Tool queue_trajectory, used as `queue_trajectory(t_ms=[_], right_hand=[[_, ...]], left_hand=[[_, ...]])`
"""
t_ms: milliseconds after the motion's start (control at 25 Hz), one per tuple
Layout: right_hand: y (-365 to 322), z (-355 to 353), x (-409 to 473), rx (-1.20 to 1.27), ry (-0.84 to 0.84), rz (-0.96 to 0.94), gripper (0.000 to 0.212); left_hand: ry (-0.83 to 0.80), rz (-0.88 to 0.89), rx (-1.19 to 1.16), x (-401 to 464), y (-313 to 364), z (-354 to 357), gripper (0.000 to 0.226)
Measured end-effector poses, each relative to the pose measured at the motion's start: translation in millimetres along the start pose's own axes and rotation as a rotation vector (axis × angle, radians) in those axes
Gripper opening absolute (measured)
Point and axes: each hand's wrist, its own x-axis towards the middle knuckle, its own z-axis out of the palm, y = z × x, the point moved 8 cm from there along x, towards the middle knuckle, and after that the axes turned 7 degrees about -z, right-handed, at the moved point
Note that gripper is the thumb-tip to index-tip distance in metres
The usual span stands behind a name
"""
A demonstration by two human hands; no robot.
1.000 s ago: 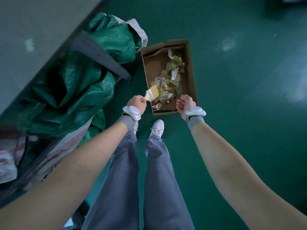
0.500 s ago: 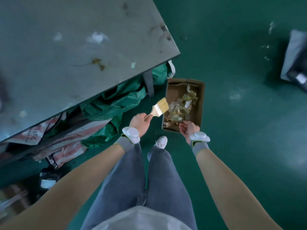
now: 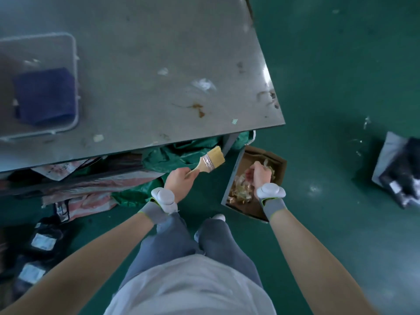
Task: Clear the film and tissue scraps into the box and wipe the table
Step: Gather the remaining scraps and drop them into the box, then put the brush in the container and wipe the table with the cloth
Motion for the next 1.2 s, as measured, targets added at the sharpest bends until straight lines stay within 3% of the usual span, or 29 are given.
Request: queue_trajectory(t_ms=[200, 520, 880, 1200], right_hand=[[-51.7, 87.4, -37.2, -0.092, -0.071, -0.262, 0.034], [-89.5, 233.7, -88.2, -0.333, -0.345, -0.582, 0.039], [-108.4, 337.8, -107.3, -0.433, -0.511, -0.630, 0.031], [-140.2, 432.1, -93.3, -0.541, -0.716, -0.689, 0.014]], left_hand=[[0.098, -0.046, -0.131, -0.1, -47.4, -79.0, 0.044], [0.294, -0.152, -0.368, -5.7, -139.3, -174.8, 0.046], [0.433, -0.253, -0.528, -5.0, -183.2, -233.7, 0.044], [0.739, -0.332, -0.648, 1.4, -187.8, -283.0, 0.048]])
